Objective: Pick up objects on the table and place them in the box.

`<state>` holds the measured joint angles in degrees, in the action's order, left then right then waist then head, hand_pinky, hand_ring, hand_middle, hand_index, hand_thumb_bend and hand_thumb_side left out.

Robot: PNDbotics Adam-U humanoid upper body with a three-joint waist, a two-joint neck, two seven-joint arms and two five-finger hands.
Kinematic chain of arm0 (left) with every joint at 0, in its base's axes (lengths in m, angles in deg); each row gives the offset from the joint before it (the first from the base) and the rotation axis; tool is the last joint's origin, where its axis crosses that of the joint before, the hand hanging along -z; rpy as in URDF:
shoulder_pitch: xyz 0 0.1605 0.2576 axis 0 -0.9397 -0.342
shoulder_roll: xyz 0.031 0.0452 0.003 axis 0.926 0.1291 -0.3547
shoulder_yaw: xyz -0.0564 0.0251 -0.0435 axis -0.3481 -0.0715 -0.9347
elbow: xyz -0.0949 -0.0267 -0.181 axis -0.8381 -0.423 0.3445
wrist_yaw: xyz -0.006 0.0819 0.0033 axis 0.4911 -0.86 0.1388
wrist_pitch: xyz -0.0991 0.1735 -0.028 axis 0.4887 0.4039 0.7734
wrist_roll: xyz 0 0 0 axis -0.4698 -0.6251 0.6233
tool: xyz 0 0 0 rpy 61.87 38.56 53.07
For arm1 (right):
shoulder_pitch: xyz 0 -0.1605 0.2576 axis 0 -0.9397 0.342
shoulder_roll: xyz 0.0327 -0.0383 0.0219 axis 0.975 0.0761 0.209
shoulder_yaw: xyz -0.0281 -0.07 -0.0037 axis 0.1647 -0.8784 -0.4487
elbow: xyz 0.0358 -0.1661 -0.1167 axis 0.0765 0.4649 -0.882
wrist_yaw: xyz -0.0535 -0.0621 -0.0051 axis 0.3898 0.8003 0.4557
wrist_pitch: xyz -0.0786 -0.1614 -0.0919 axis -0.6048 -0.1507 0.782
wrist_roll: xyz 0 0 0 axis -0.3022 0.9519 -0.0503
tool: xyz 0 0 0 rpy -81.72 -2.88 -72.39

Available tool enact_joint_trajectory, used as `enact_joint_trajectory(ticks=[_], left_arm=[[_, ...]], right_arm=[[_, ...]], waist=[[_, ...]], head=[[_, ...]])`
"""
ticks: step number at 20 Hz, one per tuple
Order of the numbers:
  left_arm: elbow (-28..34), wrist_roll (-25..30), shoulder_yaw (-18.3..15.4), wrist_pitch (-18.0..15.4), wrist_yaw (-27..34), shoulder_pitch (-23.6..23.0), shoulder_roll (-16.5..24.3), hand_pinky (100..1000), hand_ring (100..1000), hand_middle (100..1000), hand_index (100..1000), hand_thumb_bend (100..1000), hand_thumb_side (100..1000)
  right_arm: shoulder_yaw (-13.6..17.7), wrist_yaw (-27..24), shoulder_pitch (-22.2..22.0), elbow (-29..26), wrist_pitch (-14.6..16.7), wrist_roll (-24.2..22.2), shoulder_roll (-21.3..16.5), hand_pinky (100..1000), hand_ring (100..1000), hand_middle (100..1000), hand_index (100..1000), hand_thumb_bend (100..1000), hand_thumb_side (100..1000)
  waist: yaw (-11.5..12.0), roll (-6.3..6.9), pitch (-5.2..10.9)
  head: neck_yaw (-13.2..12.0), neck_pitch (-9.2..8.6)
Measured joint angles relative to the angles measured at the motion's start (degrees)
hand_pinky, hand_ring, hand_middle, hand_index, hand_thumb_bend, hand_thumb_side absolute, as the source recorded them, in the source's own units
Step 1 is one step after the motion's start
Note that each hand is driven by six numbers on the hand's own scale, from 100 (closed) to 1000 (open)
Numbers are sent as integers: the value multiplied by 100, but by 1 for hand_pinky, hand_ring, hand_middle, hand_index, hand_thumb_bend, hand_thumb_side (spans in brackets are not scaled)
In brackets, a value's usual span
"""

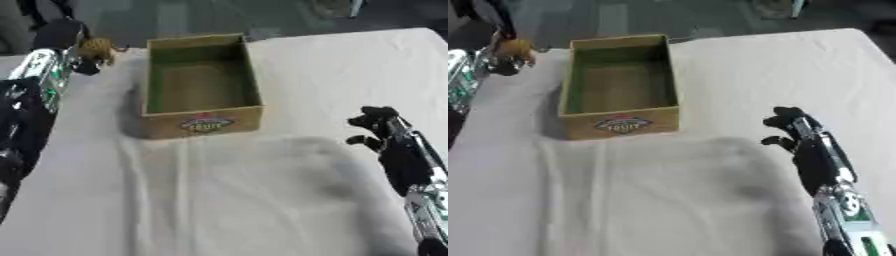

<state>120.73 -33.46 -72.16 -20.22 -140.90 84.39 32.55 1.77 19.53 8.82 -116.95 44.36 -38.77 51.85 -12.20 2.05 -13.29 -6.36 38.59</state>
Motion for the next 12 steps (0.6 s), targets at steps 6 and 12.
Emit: enact_joint_trajectory(ticks=[6, 12], left_arm=[[665, 194, 380, -520, -257, 236, -190, 100, 100, 100, 100, 320, 100], [825, 327, 646, -828, -700, 259, -635, 101, 100, 100, 100, 399, 100]], right_arm=[[-4, 1, -1, 1, -15, -30, 5, 572, 784, 608, 755, 100, 670], [-8, 1, 2, 4, -20, -67, 12, 572, 784, 607, 755, 100, 673]], waist=[[-15, -2, 27], [-94, -3, 28]], head=[[-12, 10], [-64, 10]])
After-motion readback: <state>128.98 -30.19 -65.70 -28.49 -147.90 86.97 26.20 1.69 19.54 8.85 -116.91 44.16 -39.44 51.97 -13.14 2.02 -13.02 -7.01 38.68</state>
